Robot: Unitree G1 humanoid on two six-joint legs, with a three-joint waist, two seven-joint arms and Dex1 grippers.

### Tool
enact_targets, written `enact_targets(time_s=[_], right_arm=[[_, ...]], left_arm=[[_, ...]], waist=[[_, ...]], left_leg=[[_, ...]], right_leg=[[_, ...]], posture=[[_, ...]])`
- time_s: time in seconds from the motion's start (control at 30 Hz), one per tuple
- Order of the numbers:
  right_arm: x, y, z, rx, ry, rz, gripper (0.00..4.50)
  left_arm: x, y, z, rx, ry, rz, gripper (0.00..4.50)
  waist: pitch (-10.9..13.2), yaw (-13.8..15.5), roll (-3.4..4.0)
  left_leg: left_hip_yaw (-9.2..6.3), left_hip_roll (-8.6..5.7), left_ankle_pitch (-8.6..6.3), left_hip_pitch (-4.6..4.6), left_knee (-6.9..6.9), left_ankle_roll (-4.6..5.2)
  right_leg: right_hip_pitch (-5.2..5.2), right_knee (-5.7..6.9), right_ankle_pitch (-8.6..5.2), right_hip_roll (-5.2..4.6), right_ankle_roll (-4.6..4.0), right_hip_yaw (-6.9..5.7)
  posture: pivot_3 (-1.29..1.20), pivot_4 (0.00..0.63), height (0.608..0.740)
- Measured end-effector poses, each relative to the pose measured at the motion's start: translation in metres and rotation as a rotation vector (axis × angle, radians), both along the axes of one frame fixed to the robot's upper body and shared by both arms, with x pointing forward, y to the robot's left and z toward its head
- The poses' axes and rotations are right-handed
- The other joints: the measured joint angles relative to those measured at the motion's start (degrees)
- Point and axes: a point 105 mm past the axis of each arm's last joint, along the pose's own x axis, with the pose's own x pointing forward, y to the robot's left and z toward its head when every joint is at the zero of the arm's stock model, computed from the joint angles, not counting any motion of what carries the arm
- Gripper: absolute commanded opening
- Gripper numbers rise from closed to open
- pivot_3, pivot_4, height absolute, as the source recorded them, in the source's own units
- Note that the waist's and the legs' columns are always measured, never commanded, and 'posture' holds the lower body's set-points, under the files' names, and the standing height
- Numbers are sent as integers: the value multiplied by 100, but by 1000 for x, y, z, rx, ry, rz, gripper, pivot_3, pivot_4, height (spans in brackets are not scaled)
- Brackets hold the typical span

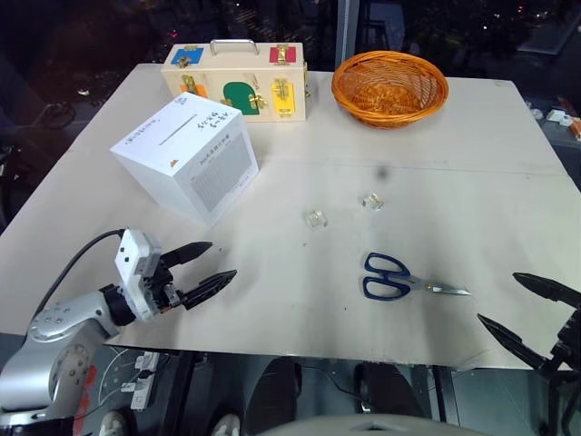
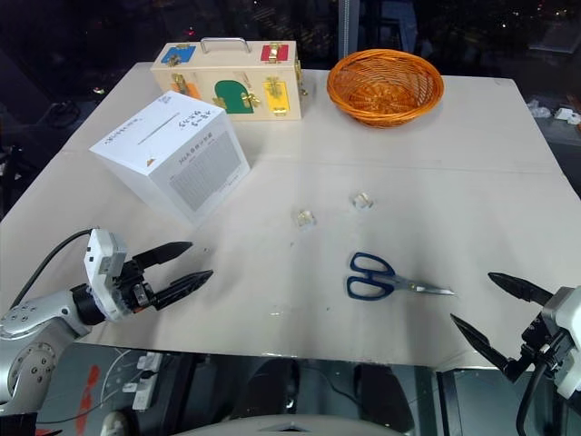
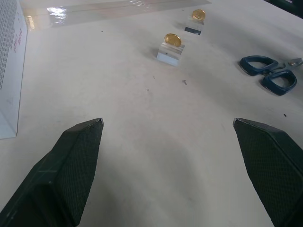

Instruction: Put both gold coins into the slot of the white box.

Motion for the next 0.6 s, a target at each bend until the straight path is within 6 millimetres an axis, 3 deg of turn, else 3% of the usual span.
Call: enact_targets(time_s=[0.1,0.17,0.2,0.27,0.4,0.6], right_arm=[[5,3,-2,-25,18,13,4463],[18,24,-1,-101,24,92,4463],[22,41,2,-137,33,150,4463],[22,42,-1,-134,54,146,4463],[42,62,-3,-125,130,236,4463],[66,61,-31,-201,262,233,4463]], left_arm=[[4,-4,6,-19,1,-47,4500],[12,-24,36,-28,-63,-195,4500],[5,-41,56,0,-117,-333,4500],[1,-45,59,4,-127,-370,4500],[-16,-68,55,52,-74,-565,4500],[-22,-76,55,77,-76,-642,4500]], waist=[[0,0,-4],[2,4,-15],[-4,-2,-5],[-7,-4,5],[2,-63,-7],[4,-18,-6]], left_leg=[[0,0,0,1,3,0],[-14,2,5,-7,17,-6],[-4,2,4,-1,13,-6],[1,0,4,-2,3,-5],[-4,2,1,-37,6,-4],[-5,0,0,-35,6,-3]], right_leg=[[0,4,0,1,0,-2],[-3,7,1,6,0,-12],[2,5,1,6,0,-3],[0,-2,1,4,1,1],[-29,-2,1,5,0,-3],[-29,-2,1,5,0,-6]], posture=[[0,150,726],[0,150,726],[0,150,726],[0,150,726],[0,150,726],[0,150,726]])
